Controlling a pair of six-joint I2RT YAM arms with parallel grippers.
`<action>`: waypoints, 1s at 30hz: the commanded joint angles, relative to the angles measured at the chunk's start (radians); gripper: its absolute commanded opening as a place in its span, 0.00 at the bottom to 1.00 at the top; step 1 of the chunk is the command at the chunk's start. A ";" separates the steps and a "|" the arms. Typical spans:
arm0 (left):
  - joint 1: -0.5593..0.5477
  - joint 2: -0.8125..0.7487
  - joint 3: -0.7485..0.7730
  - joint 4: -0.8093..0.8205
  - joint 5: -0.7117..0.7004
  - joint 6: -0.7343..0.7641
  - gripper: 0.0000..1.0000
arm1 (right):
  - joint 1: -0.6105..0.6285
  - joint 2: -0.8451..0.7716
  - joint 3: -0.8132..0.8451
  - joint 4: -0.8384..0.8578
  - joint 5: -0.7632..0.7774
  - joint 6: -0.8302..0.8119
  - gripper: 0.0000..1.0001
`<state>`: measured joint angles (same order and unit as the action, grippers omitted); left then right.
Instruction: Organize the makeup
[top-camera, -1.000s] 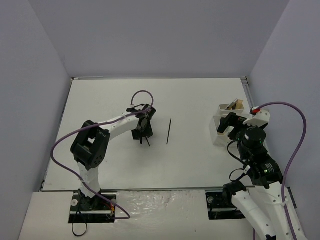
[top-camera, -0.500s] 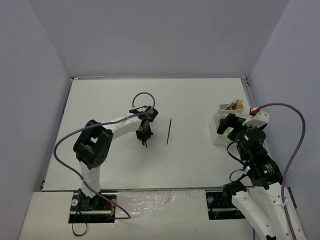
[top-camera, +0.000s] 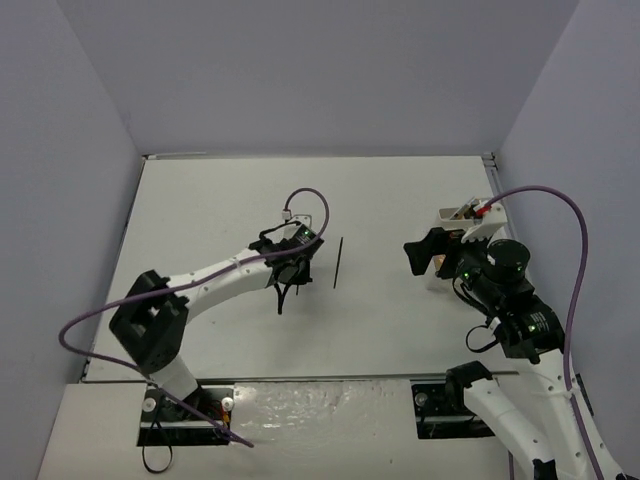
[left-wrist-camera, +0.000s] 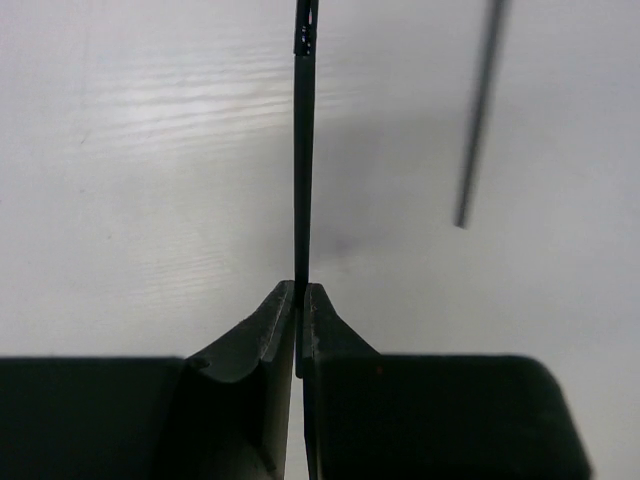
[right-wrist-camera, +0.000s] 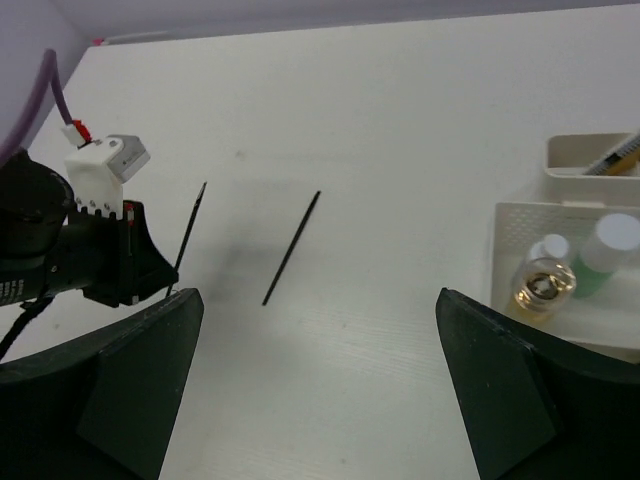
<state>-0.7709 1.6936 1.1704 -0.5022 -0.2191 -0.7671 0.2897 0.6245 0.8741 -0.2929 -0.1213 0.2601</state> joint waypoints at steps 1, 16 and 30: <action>-0.077 -0.240 -0.019 0.267 -0.020 0.226 0.00 | 0.008 0.096 0.088 0.047 -0.304 -0.003 0.99; -0.278 -0.419 -0.012 0.545 0.219 0.584 0.00 | 0.118 0.223 0.184 0.160 -0.435 0.124 0.91; -0.329 -0.445 -0.017 0.595 0.252 0.650 0.00 | 0.138 0.248 0.157 0.172 -0.384 0.152 0.71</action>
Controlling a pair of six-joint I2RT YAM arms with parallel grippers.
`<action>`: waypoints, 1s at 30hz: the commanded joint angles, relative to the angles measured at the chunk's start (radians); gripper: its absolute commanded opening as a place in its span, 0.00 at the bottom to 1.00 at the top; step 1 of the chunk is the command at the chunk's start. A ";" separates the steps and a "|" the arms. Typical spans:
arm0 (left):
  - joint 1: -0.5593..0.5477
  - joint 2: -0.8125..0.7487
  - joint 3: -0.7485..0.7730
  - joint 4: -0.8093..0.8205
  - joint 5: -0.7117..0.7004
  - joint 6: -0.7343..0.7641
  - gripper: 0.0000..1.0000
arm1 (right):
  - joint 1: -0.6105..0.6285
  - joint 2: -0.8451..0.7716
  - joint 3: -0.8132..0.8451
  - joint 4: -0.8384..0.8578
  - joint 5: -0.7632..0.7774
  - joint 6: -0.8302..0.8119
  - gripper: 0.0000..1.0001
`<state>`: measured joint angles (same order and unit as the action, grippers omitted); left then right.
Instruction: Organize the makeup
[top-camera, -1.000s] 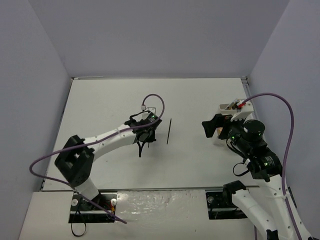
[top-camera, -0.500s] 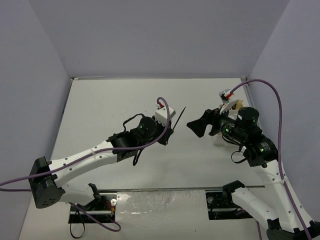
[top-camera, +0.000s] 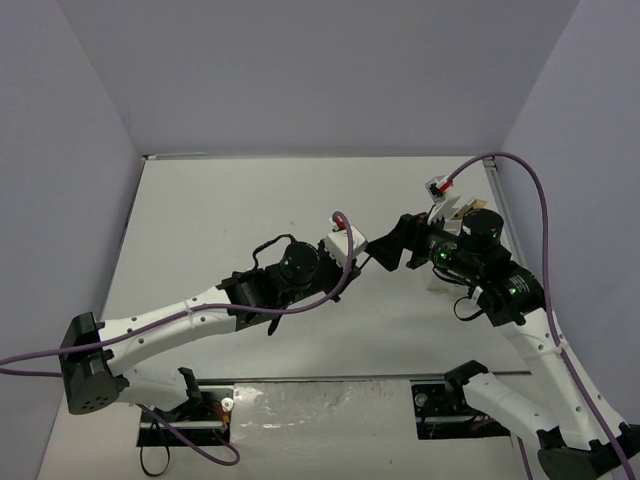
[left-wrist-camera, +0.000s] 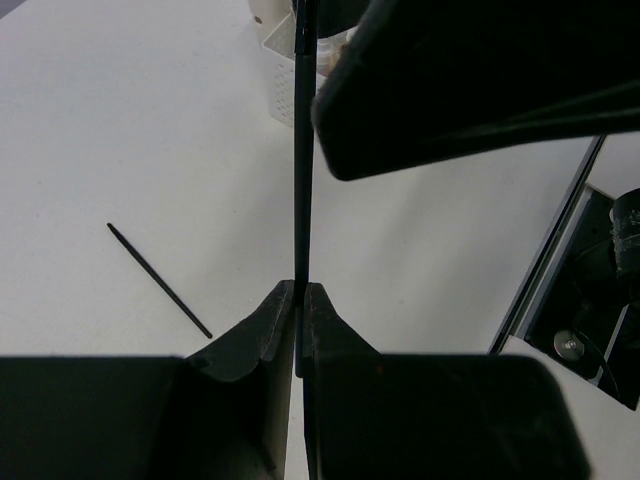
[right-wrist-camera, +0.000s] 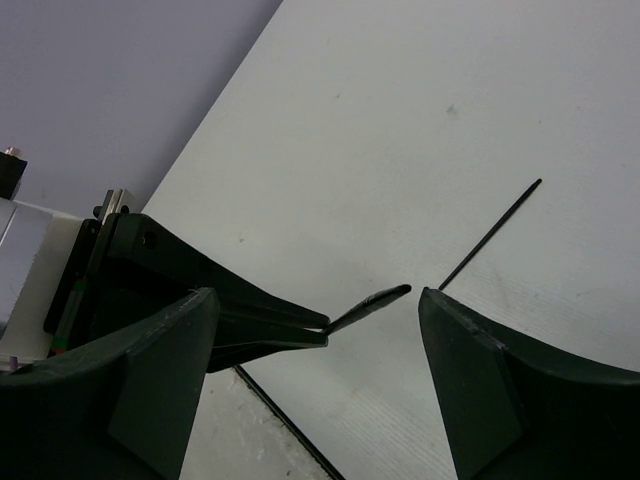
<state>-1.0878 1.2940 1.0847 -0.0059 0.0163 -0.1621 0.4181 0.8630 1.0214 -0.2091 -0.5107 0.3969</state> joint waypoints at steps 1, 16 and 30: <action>-0.014 -0.046 0.069 0.099 0.016 0.049 0.00 | 0.010 0.010 0.008 0.088 0.005 0.016 0.67; -0.018 -0.053 0.078 0.098 0.011 0.081 0.00 | 0.016 0.012 -0.022 0.088 0.005 0.008 0.14; -0.013 -0.056 0.025 0.071 -0.161 0.001 0.82 | 0.016 -0.080 -0.016 0.004 0.341 -0.036 0.00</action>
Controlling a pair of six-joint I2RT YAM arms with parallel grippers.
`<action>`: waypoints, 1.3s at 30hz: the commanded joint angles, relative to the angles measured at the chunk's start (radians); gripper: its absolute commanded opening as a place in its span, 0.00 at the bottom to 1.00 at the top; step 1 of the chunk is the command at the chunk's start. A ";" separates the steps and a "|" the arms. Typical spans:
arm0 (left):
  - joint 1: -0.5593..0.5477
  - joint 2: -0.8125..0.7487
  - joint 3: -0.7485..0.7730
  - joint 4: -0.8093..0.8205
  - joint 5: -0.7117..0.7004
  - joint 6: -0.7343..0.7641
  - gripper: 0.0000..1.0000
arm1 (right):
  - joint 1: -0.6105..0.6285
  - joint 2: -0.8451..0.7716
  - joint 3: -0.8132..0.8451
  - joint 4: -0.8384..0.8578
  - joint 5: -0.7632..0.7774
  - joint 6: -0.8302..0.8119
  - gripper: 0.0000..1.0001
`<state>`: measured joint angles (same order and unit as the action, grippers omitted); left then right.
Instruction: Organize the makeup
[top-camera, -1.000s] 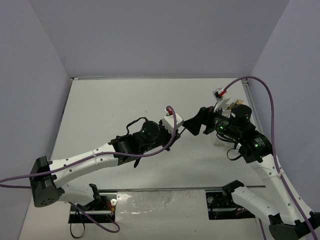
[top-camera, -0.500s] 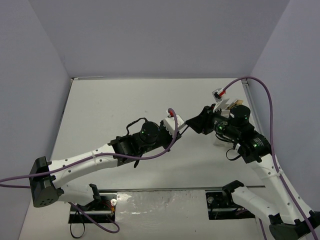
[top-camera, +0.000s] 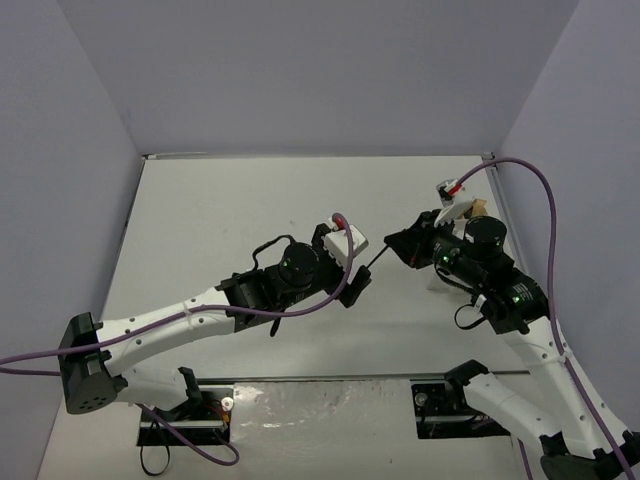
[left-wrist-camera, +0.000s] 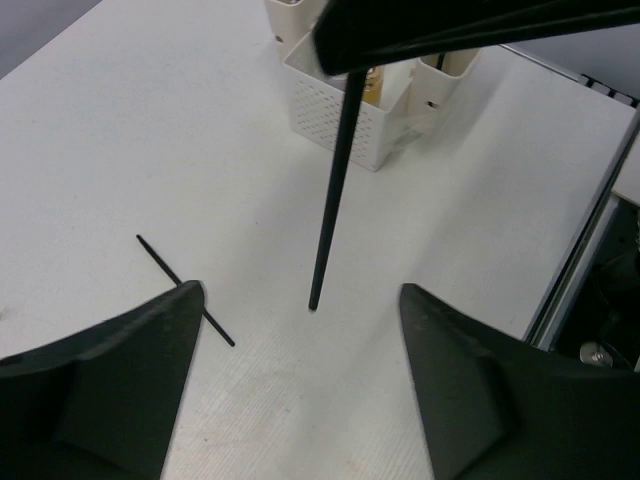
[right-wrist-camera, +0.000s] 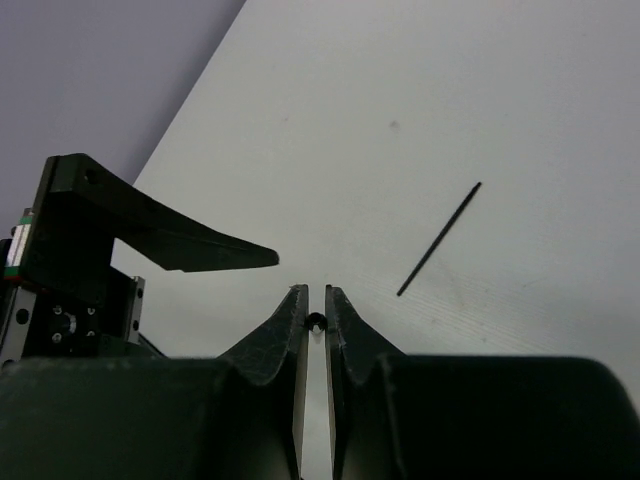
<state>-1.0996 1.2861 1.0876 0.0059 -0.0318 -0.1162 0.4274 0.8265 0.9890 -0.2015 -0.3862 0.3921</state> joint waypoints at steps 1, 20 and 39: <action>0.002 -0.047 0.020 0.044 -0.138 -0.056 0.85 | 0.007 -0.052 0.021 -0.030 0.307 -0.030 0.00; 0.241 -0.082 -0.144 -0.192 -0.134 -0.371 0.97 | 0.002 -0.120 -0.036 -0.189 1.175 0.011 0.00; 0.267 -0.110 -0.225 -0.172 -0.085 -0.397 0.97 | -0.224 0.000 -0.185 -0.023 0.969 -0.001 0.00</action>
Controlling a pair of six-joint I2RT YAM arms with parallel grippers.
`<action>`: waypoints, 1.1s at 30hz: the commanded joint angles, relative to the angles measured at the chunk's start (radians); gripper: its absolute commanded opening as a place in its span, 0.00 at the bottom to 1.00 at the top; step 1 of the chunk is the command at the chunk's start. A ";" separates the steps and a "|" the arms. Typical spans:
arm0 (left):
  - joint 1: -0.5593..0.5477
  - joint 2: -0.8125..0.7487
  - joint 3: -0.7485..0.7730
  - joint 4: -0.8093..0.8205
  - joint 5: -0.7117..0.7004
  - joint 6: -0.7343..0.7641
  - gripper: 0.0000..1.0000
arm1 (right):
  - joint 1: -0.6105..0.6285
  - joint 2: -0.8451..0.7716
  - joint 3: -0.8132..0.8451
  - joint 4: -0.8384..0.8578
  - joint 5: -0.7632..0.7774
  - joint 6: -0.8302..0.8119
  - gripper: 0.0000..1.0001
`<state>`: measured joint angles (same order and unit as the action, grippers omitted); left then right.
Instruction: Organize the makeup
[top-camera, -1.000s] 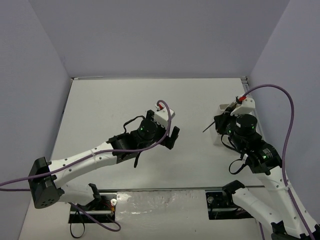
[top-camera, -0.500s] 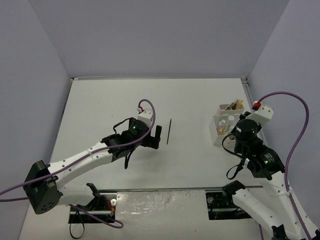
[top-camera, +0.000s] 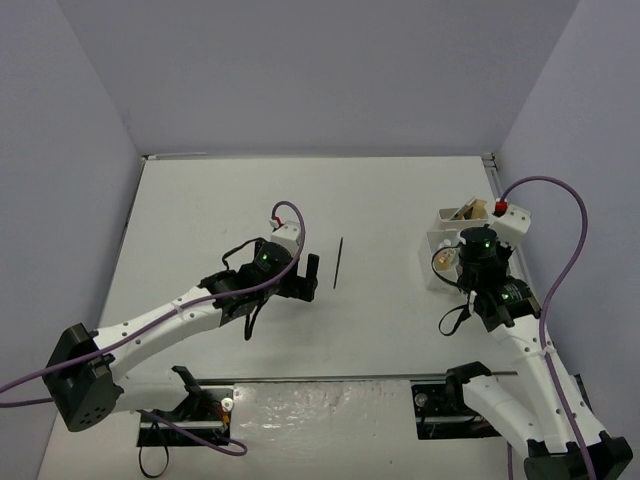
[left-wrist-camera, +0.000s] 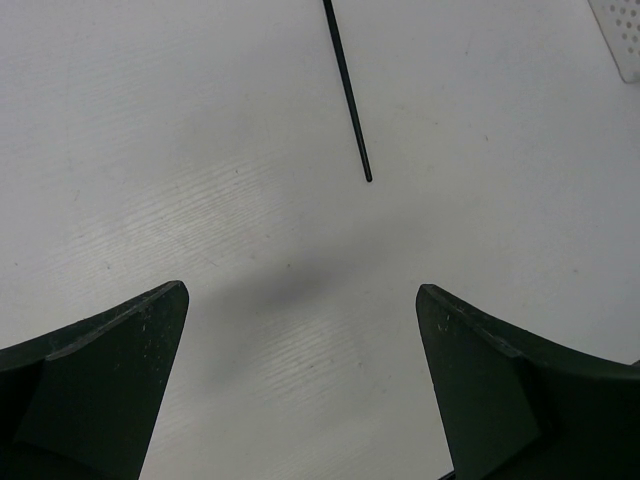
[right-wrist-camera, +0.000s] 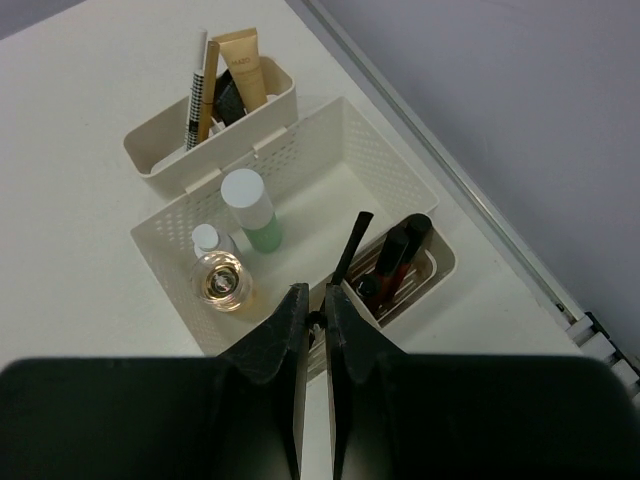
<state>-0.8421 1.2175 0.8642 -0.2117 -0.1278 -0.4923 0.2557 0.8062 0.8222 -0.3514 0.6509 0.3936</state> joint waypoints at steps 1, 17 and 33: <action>0.011 -0.042 -0.005 0.050 0.012 -0.023 0.97 | -0.059 0.029 -0.028 0.141 -0.081 -0.001 0.00; 0.014 0.026 0.049 0.038 0.018 -0.040 0.97 | -0.095 0.060 -0.049 0.160 -0.146 0.007 0.46; 0.014 0.426 0.433 -0.137 0.023 -0.102 0.84 | -0.095 -0.112 0.128 0.035 -0.272 -0.065 1.00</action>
<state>-0.8356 1.5892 1.1733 -0.2777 -0.0937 -0.5571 0.1686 0.7421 0.8974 -0.3214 0.4215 0.3501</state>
